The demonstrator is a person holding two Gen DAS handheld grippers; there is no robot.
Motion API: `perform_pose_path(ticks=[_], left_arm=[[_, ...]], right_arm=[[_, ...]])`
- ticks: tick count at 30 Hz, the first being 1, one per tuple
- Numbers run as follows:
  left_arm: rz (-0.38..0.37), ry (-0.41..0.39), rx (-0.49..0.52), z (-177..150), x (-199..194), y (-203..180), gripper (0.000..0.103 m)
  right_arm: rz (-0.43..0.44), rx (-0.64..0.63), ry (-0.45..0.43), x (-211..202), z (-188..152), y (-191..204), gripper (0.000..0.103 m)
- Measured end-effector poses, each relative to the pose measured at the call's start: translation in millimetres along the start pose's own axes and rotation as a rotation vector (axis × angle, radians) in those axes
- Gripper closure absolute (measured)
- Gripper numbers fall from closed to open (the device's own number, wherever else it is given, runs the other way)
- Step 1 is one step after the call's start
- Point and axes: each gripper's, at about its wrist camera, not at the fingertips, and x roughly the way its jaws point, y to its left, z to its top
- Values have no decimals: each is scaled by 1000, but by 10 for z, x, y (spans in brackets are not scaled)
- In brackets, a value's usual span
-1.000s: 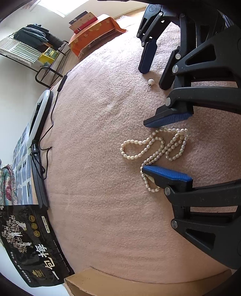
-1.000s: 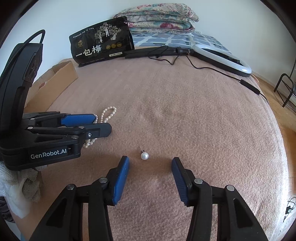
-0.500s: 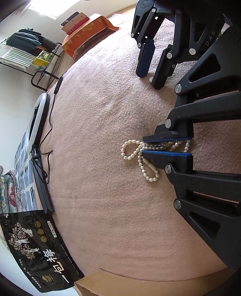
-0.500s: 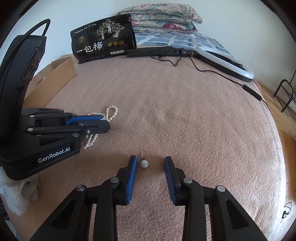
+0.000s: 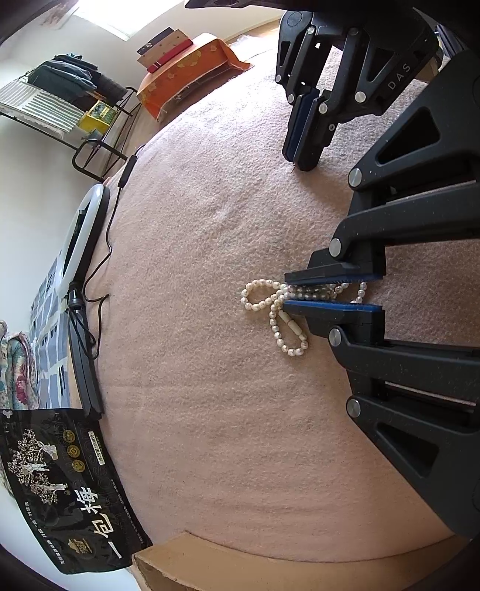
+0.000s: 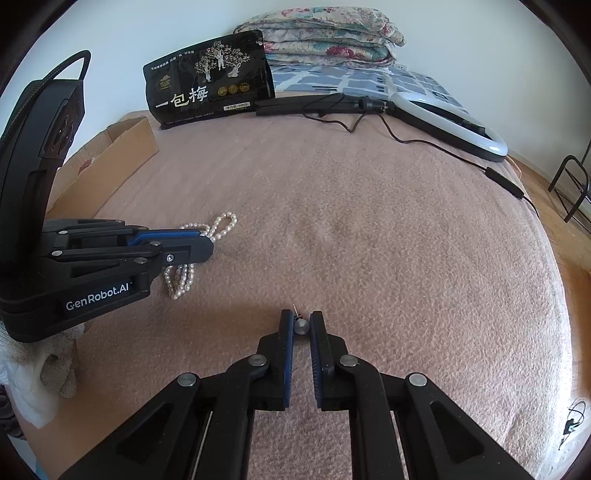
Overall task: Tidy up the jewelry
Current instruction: 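Carry the pearl necklace and earring over the box with both grippers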
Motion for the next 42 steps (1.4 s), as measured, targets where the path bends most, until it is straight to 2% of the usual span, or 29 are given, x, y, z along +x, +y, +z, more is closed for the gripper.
perform_pose_path(ticks=[12, 23, 42], left_arm=[[-31, -80, -32, 105, -418, 66, 98], [-20, -150, -45, 221, -906, 211, 97], [5, -266, -82, 294, -1783, 673, 97]], right_arm=[[-10, 51, -65, -299, 65, -157, 97], [-8, 88, -139, -649, 216, -161, 97], [72, 38, -247, -1028, 645, 602, 97]])
